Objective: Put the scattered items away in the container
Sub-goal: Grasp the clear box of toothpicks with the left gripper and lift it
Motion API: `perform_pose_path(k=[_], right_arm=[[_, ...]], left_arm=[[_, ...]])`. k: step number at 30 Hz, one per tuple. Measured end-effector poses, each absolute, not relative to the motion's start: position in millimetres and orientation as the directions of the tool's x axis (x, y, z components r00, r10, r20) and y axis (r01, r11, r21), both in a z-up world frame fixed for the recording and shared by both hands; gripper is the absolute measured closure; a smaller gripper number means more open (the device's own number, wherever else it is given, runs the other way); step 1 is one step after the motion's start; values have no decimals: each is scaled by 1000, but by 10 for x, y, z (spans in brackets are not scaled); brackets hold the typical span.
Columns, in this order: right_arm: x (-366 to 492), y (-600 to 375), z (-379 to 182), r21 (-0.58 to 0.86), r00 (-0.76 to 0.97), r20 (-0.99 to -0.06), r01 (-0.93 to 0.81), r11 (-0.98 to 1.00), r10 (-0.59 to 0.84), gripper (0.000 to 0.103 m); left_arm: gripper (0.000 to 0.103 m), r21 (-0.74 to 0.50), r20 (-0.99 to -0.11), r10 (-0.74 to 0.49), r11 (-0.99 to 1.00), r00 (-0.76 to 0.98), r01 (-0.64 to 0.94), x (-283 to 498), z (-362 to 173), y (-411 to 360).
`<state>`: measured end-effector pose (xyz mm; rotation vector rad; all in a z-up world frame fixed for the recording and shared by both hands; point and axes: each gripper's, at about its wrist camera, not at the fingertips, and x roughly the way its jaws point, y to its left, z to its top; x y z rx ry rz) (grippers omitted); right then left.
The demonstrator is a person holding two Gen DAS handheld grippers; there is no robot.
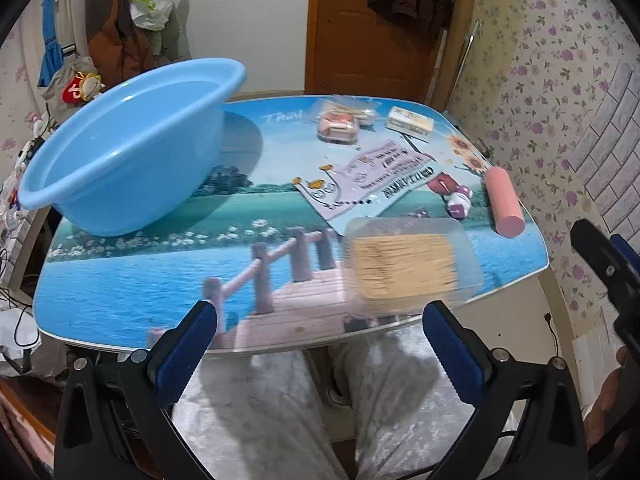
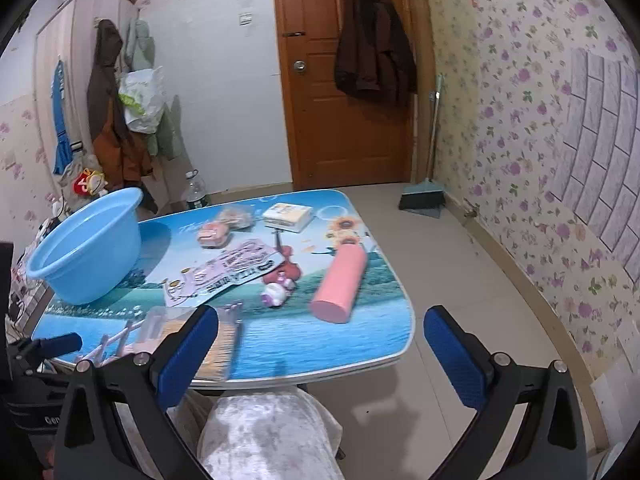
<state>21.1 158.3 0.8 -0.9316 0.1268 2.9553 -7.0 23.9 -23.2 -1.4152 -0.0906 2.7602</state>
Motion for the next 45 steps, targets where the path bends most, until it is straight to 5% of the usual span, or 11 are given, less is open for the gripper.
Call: perform_pose_path(k=[45], right_arm=[[68, 2162, -250, 117, -797, -603, -139, -983, 41, 0]], left_arm=[[0, -9, -830, 35, -999, -557, -48, -424, -460, 925]])
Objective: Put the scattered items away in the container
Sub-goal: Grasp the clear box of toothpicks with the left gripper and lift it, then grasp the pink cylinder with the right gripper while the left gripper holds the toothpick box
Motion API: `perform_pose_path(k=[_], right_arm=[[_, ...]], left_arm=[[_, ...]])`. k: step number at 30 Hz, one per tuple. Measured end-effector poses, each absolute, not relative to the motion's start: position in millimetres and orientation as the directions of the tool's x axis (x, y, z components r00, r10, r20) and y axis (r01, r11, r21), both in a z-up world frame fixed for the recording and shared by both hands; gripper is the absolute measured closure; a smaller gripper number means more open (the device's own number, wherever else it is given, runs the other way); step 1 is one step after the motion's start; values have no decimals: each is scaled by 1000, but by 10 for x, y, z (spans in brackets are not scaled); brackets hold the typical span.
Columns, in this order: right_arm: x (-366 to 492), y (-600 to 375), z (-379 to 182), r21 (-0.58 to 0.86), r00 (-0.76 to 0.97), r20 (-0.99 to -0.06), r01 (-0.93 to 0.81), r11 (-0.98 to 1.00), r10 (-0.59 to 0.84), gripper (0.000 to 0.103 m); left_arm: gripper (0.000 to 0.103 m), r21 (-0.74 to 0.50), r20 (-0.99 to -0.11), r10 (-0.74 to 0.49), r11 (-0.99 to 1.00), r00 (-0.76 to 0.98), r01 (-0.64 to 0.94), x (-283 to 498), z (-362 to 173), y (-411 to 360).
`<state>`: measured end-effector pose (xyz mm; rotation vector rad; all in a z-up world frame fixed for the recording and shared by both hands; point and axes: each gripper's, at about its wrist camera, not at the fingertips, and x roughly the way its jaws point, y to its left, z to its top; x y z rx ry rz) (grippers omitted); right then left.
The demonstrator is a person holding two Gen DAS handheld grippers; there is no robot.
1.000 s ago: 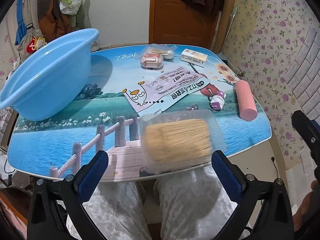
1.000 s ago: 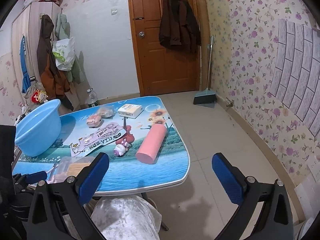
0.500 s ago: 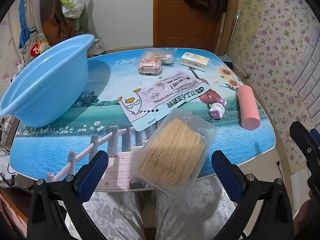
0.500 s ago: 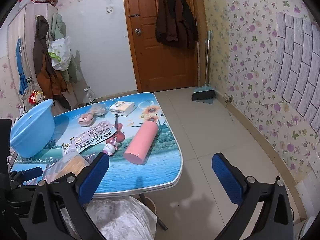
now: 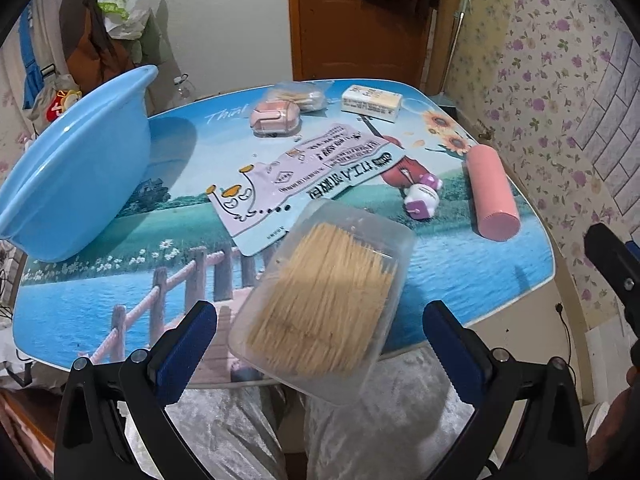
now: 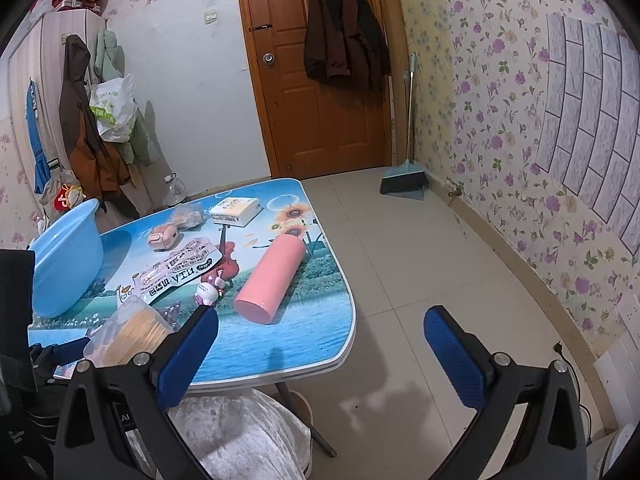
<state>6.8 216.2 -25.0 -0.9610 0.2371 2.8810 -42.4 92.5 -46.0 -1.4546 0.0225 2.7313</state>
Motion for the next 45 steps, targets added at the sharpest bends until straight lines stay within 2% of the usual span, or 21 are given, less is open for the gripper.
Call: perform_pose_path(k=[24, 29, 32, 34, 35, 41, 45], right_arm=[[64, 2196, -300, 109, -789, -612, -155, -982, 57, 0], [69, 2193, -309, 111, -792, -609, -152, -982, 54, 0], [69, 2178, -315, 104, -794, -606, -148, -984, 56, 0], [70, 2160, -319, 99, -795, -604, -142, -985, 54, 0], [70, 2155, -318, 97, -796, -603, -140, -985, 54, 0], [41, 2163, -313, 84, -808, -588, -107, -991, 37, 0], [-119, 2242, -261, 108, -815, -564, 85, -990, -132, 0]], left_arm=[[0, -103, -839, 176, -980, -515, -168, -284, -428, 1159], [0, -46, -815, 107, -992, -569, -120, -352, -390, 1110], [1, -63, -828, 93, -995, -553, -73, -465, -445, 1019], [11, -72, -828, 85, -996, -555, -44, -502, -480, 963], [21, -73, -828, 83, -997, -554, -40, -513, -498, 951], [28, -26, -819, 59, -998, -571, -66, -498, -526, 1007], [35, -17, -812, 67, -996, -580, -92, -458, -522, 1023]])
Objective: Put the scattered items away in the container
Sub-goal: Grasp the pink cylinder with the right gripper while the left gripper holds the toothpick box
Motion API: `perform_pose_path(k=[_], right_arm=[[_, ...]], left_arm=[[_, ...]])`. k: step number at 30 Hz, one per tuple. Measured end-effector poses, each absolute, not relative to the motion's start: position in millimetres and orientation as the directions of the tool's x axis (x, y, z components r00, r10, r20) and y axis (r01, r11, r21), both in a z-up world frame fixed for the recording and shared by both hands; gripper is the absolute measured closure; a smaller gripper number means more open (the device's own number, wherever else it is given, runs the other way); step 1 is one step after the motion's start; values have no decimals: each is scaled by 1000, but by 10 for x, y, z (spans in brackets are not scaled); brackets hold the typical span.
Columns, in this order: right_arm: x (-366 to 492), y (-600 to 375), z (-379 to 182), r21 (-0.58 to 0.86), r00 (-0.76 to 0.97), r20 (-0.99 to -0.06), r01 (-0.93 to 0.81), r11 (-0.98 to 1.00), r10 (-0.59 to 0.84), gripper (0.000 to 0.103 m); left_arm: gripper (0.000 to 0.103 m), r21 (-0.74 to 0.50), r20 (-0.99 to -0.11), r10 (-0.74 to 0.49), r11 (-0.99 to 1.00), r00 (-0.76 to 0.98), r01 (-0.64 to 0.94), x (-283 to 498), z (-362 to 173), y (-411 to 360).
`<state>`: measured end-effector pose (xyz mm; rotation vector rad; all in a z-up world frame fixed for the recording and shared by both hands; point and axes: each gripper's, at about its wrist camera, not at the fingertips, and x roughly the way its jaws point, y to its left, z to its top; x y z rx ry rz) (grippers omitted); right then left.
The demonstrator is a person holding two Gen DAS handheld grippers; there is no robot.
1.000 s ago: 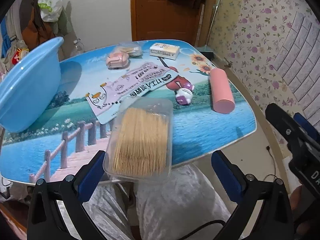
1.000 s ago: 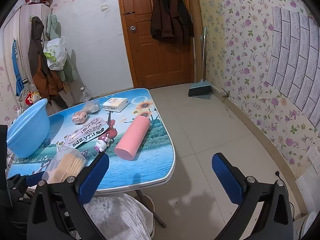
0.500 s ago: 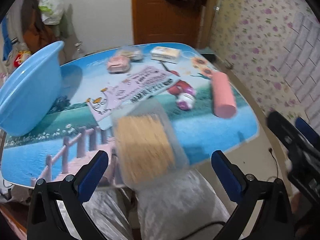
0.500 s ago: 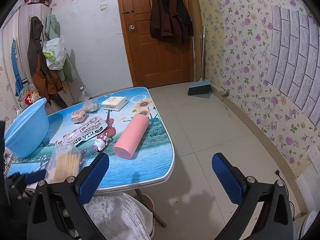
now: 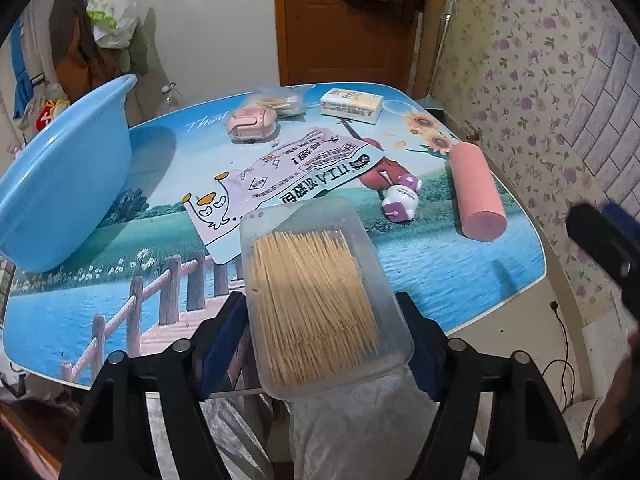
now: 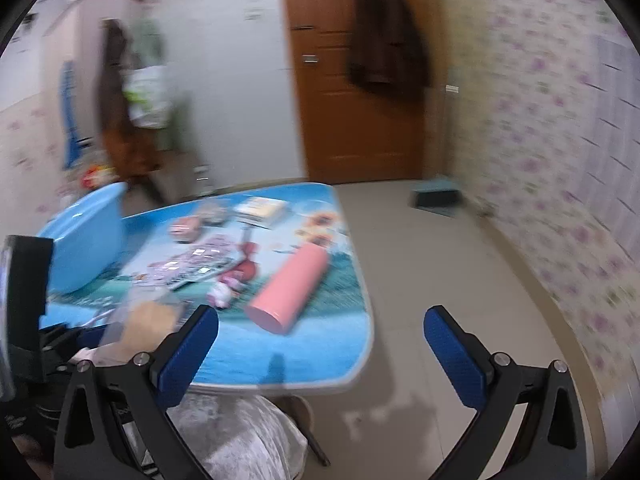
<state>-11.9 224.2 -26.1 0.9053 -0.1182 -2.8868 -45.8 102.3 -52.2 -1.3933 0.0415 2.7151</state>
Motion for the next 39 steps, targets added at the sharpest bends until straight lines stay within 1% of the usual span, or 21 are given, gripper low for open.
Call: perform_pose_path(k=[2, 4, 6, 9, 12, 15, 20, 27, 29, 32, 39], right_arm=[[-199, 2310, -232, 130, -811, -529, 215, -968, -251, 0], [-289, 2321, -205, 87, -802, -516, 299, -950, -300, 0], [-413, 2285, -200, -3, -776, -542, 386, -922, -323, 0], [-596, 2203, -250, -92, -694, -611, 541, -836, -381, 0], [-756, 2139, -295, -117, -613, -667, 648, -752, -424, 0], [-867, 2079, -328, -131, -554, -703, 718, -684, -446, 0], [-1062, 2014, -410, -161, -465, -773, 802, -576, -431, 0], [-1207, 1910, -488, -169, -376, -818, 881, -442, -436, 0], [-1257, 1883, -534, -166, -360, -828, 889, -426, -429, 0], [-1328, 1869, -594, -139, -330, -838, 900, -414, -436, 4], [-1457, 1902, -742, -83, -284, -859, 898, -432, -426, 6]], left_arm=[[36, -16, -812, 71, -995, -579, -100, -454, -517, 1024], [38, -16, -813, 75, -994, -578, -107, -451, -512, 1020], [39, -15, -814, 78, -994, -576, -113, -452, -509, 1017], [39, -15, -815, 82, -993, -573, -119, -457, -506, 1013], [40, -15, -815, 84, -992, -573, -125, -448, -508, 1012], [41, -13, -816, 88, -991, -571, -134, -453, -507, 1013], [41, -18, -818, 103, -988, -567, -155, -447, -503, 998], [41, -16, -816, 115, -984, -567, -176, -445, -503, 988], [41, -15, -815, 115, -984, -568, -179, -446, -505, 989], [41, -13, -813, 117, -983, -570, -183, -451, -509, 986], [39, -14, -815, 114, -984, -568, -178, -488, -507, 995]])
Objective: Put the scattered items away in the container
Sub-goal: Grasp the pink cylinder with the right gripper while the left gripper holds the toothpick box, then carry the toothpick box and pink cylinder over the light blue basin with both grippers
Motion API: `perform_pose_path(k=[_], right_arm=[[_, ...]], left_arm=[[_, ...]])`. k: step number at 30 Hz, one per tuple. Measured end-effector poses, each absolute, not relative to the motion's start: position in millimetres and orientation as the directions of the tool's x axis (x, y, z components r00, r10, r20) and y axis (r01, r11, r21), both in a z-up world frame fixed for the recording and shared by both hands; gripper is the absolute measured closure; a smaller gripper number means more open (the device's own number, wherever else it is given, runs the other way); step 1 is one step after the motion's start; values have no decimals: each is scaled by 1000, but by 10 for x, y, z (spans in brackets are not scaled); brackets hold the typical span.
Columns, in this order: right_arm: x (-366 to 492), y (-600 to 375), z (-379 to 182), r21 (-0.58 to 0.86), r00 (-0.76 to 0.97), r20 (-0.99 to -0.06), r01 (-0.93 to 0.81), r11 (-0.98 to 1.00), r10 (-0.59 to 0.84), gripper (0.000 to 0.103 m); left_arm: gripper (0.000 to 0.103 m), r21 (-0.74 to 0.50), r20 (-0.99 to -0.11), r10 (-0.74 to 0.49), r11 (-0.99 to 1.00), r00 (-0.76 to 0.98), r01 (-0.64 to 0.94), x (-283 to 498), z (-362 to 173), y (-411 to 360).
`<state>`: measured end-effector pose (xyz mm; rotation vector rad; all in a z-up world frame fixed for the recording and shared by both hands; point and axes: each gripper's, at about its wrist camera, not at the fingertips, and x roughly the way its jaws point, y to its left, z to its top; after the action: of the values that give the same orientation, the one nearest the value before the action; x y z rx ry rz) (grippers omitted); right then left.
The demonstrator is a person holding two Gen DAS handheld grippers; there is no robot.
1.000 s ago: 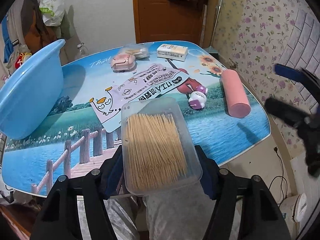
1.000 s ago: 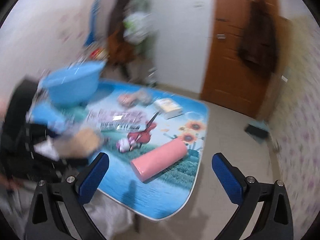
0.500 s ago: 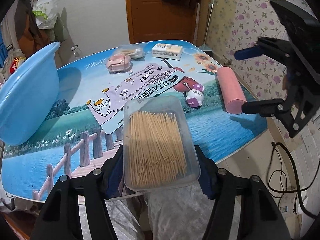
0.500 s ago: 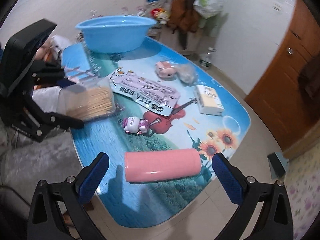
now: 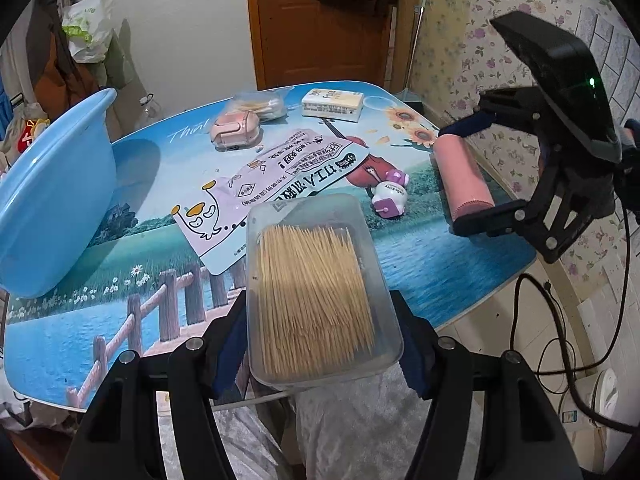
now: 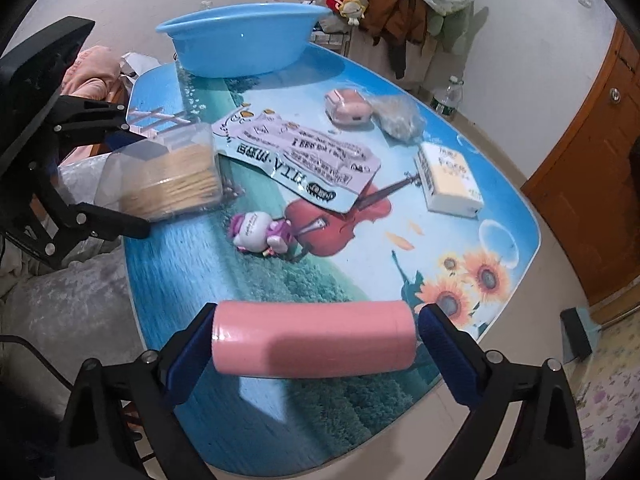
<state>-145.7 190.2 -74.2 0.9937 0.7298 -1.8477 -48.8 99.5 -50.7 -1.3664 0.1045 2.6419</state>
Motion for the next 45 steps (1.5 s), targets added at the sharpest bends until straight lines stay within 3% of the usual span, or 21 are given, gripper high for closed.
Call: perform_pose_path(k=[8, 17, 39, 45], right_arm=[[-1491, 1951, -761, 0, -243, -844, 892, -452, -478, 14], [-1448, 1976, -763, -7, -306, -814, 855, -519, -494, 15], [-806, 1673, -738, -43, -540, -758, 600, -799, -365, 15], [-707, 1678, -740, 17, -579, -758, 441, -897, -299, 15]], left_arm=[[40, -11, -822, 93, -989, -562, -147, -611, -511, 1027], [42, -14, -810, 96, -990, -579, -144, -604, -514, 1015], [44, -21, -772, 92, -993, -629, -119, -335, -344, 714], [44, -34, -775, 76, -996, -627, -79, -261, -361, 543]])
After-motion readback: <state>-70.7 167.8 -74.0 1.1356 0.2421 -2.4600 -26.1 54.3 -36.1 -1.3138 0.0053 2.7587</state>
